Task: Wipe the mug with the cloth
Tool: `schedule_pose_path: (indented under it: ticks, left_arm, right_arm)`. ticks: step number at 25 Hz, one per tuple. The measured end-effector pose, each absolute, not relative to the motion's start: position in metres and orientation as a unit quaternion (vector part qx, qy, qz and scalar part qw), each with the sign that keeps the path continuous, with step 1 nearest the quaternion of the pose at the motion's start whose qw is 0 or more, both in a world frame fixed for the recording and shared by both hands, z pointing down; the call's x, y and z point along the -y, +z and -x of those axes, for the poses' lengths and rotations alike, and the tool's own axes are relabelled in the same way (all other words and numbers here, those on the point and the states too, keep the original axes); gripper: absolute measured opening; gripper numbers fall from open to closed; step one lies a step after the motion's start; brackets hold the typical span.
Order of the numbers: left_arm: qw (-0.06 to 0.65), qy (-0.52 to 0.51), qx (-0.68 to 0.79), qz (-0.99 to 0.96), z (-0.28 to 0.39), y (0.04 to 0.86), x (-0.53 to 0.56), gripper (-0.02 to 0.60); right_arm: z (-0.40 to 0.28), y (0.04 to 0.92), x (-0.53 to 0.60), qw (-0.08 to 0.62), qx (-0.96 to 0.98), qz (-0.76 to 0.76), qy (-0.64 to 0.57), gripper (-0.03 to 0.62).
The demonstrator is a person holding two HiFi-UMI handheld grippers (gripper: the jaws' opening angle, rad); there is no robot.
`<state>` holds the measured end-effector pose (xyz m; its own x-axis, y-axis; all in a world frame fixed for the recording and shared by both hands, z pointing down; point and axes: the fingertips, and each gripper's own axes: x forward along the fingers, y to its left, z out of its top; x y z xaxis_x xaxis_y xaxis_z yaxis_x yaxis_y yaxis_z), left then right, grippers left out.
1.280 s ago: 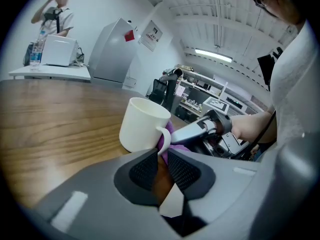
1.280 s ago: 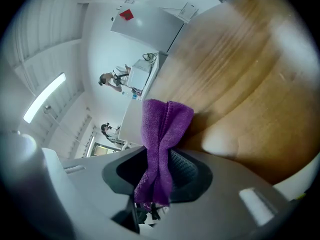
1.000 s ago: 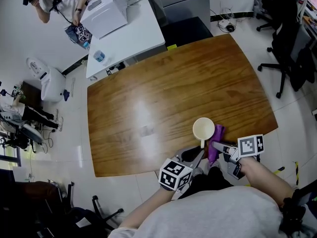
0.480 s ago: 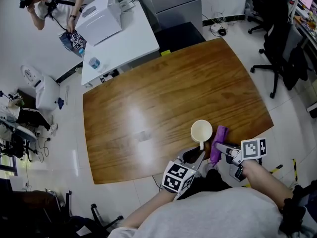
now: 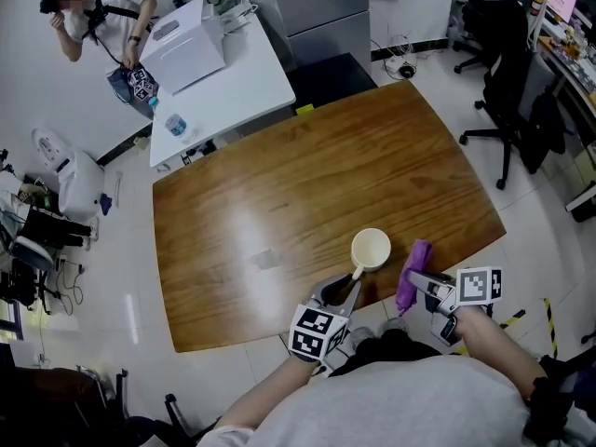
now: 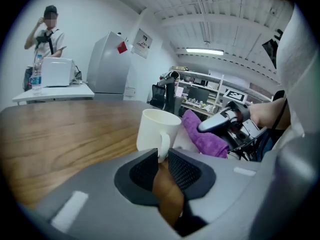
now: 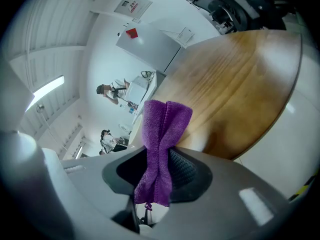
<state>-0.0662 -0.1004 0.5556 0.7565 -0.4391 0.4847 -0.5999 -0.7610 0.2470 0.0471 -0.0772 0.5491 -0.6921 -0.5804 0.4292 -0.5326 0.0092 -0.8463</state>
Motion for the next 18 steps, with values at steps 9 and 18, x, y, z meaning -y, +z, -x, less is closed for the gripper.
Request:
schedule_pose_path:
  ticks: [9,18]
  left_arm:
    - [0.192,0.172,0.366,-0.894,0.107,0.533,0.086,0.058]
    - [0.196,0.085,0.390,-0.896,0.046,0.479,-0.095,0.002]
  right_arm:
    - [-0.049,0.512,0.051,-0.014,-0.772,0.370,-0.517,0.127]
    - [-0.065,0.464,-0.110,-0.060,-0.880,0.253,-0.398,0.124]
